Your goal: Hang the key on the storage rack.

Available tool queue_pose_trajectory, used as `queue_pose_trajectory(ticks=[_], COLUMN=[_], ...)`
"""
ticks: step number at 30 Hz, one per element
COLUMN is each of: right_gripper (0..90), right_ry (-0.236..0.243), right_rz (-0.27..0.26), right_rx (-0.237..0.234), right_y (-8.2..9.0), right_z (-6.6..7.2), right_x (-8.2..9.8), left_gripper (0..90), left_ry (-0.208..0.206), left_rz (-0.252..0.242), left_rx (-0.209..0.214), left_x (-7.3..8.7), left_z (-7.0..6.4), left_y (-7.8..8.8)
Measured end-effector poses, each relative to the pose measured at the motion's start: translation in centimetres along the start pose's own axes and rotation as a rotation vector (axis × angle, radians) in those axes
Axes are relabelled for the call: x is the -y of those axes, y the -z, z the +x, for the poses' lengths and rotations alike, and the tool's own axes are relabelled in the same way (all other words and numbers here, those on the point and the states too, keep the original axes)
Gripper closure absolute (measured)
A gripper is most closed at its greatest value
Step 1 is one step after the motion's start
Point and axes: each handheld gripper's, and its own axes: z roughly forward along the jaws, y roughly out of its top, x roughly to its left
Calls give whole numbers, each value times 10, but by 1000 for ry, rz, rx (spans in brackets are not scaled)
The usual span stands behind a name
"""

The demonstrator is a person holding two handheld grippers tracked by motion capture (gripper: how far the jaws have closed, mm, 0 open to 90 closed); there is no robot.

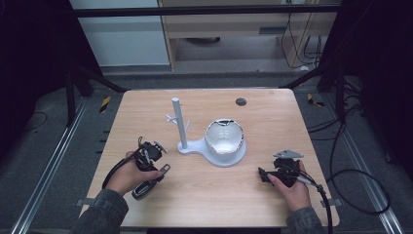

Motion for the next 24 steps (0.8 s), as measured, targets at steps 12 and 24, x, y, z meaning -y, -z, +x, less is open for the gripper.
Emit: queue_pose_trajectory(ticks=[12, 24], right_gripper=[4, 5], right_ry=[2, 1], right_rz=[0, 0], right_rx=[0, 0], right_y=[0, 0], right_z=[0, 0], right_x=[0, 0], left_gripper=[442, 570], left_ry=[-6, -8], left_rz=[55, 56], left_rx=[0, 34], left_x=[-8, -8], left_z=[-1, 0], left_y=[-16, -22])
